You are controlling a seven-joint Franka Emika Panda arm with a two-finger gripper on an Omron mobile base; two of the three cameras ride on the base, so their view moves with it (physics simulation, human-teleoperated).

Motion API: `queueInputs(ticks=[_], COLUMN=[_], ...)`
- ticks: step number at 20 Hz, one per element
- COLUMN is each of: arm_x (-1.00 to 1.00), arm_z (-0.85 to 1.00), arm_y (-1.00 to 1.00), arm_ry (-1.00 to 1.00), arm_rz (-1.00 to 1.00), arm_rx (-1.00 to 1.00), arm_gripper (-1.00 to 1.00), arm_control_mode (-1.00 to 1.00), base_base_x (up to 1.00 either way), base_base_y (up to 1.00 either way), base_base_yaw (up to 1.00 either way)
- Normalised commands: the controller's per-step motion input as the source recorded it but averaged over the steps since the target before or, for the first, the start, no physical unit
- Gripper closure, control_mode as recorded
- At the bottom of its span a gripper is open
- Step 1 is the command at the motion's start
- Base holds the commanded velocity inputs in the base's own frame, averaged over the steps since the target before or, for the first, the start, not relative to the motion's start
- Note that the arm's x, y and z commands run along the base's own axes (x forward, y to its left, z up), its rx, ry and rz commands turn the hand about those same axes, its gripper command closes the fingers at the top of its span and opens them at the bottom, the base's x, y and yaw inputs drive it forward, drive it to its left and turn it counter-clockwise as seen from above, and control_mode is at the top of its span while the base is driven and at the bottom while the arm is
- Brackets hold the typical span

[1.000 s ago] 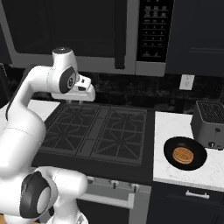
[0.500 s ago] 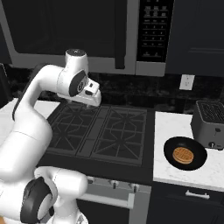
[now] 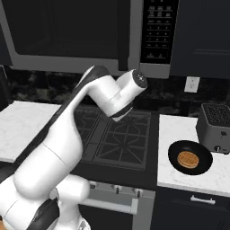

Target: Open the microwave, place the bowl with waffle inside the microwave, then close the microwave door and turn it on.

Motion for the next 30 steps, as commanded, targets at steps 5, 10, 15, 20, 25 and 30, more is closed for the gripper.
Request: queueInputs(ticks=[5, 10, 15, 20, 25, 30], arm_x=[0.00, 0.05, 0.11, 0.36, 0.26, 0.05], arm_z=[0.72, 0.77, 0.33, 0.16, 0.13, 0.08], arm_y=[-0.23, -0.19, -0.41, -0.03, 0.11, 0.01], arm_ry=[-0.01, 0.02, 0.10, 0.05, 0.10, 0.14], arm_rz=[-0.32, -0.28, -0.27, -0.30, -0.13, 0.01], arm_rx=[0.63, 0.68, 0.78, 0.59, 0.15, 0.00], arm_gripper=[-1.00, -1.00, -1.00, -1.00, -1.00, -1.00], arm_control_mode=[-1.00, -1.00, -1.00, -1.00, -1.00, -1.00], base_base_x=[0.00, 0.00, 0.00, 0.00, 0.00, 0.00], base_base_y=[0.00, 0.00, 0.00, 0.00, 0.00, 0.00], base_base_yaw=[0.00, 0.00, 0.00, 0.00, 0.00, 0.00])
